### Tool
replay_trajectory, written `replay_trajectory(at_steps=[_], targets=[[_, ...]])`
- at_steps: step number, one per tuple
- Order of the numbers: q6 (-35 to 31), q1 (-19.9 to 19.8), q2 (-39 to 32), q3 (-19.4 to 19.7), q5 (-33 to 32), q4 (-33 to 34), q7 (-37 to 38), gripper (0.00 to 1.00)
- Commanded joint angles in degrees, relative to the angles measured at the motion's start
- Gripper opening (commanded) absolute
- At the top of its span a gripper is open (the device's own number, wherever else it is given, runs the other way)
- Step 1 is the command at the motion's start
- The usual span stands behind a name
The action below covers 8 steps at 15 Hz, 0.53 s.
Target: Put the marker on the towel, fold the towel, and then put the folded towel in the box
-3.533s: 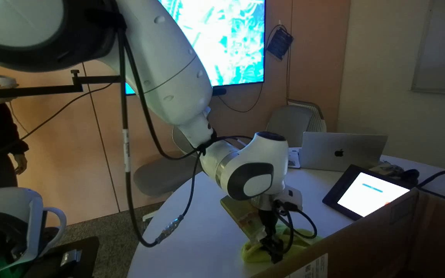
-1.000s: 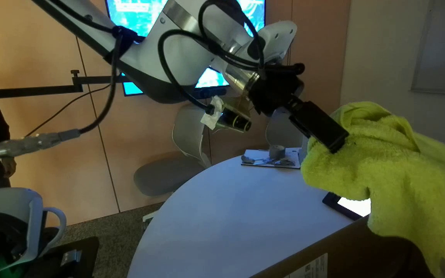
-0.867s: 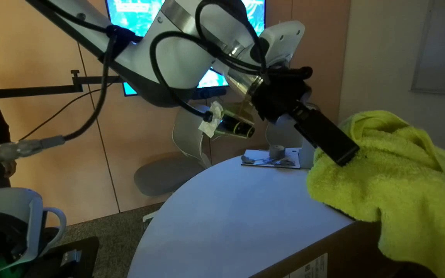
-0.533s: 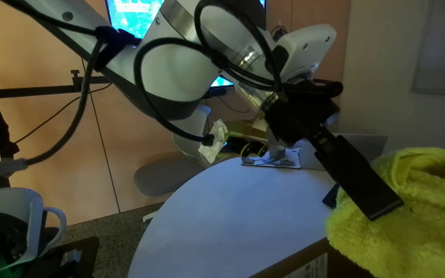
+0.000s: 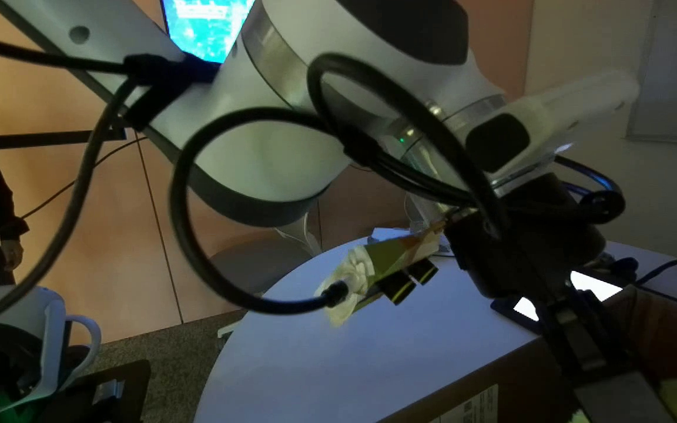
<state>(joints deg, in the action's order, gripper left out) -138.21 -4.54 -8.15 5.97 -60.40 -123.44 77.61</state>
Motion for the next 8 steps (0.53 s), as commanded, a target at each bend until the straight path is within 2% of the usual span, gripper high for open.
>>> replay_trajectory(at_steps=[1,6,7,8], targets=[[-1.88,-0.8,-0.72,0.42,2.69,0.54,-3.63,0.58],[-1.13,-0.42,-0.44,0.37,2.91,-0.04,-4.47,0.95],[-1.44,-0.37,-0.09,0.17,3.29,-0.44,-5.3,1.0],[-1.94,-0.23,0.64,-0.31,4.25,-1.24,-6.92,1.0]])
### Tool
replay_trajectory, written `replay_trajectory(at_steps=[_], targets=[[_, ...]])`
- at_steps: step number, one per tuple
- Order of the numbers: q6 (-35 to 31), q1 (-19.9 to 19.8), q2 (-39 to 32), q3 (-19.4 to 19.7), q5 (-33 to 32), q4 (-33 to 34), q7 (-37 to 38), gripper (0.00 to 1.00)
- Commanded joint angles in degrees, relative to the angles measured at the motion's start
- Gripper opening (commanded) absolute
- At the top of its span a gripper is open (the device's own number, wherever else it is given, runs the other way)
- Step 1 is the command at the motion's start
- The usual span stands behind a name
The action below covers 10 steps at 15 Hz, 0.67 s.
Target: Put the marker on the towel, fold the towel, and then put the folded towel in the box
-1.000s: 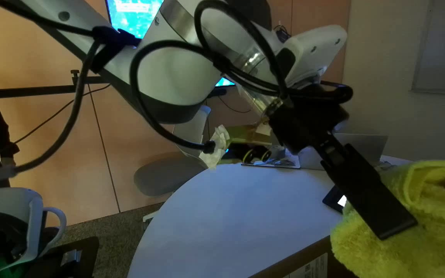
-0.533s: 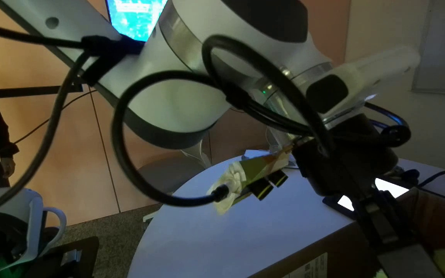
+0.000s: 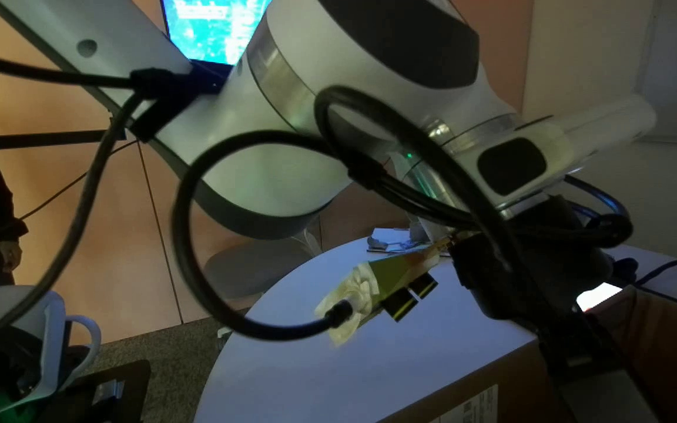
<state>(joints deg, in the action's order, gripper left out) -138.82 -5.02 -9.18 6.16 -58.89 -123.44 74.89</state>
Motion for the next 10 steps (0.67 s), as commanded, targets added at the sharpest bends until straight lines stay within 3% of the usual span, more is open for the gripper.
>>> replay_trajectory(at_steps=[1,6,10], targets=[[-2.05,0.37,2.35,-1.02,4.0,-2.0,-6.27,1.0],[-1.01,2.41,9.77,-6.63,20.56,-7.75,-25.9,1.0],[10.03,7.59,16.8,-9.92,36.16,-8.96,-42.34,1.0]])
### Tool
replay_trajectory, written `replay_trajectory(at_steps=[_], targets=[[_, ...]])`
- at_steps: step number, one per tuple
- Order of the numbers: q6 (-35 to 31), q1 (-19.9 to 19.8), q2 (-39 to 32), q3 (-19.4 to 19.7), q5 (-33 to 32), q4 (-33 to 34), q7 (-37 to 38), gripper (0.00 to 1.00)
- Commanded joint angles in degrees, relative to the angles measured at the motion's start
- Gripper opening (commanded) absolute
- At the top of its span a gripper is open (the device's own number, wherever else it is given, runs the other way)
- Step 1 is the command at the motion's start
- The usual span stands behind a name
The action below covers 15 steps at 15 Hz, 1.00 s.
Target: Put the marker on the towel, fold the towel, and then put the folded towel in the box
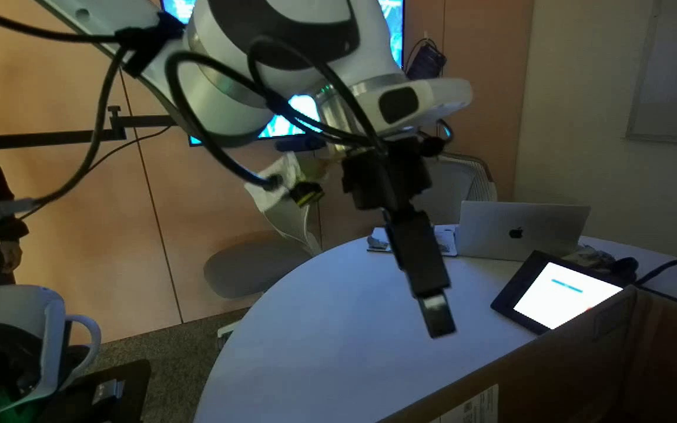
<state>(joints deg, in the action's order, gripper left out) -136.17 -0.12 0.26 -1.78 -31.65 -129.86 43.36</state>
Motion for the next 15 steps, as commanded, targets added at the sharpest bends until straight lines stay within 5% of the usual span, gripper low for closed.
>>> replay_trajectory(at_steps=[1,8,15], targets=[[11.4,3.84,9.2,-2.99,12.24,-2.37,-13.99,1.0],[35.53,9.76,20.23,-9.34,24.66,0.92,-23.85,1.0],[38.18,9.92,24.0,-10.97,26.12,0.54,-25.47,1.0]])
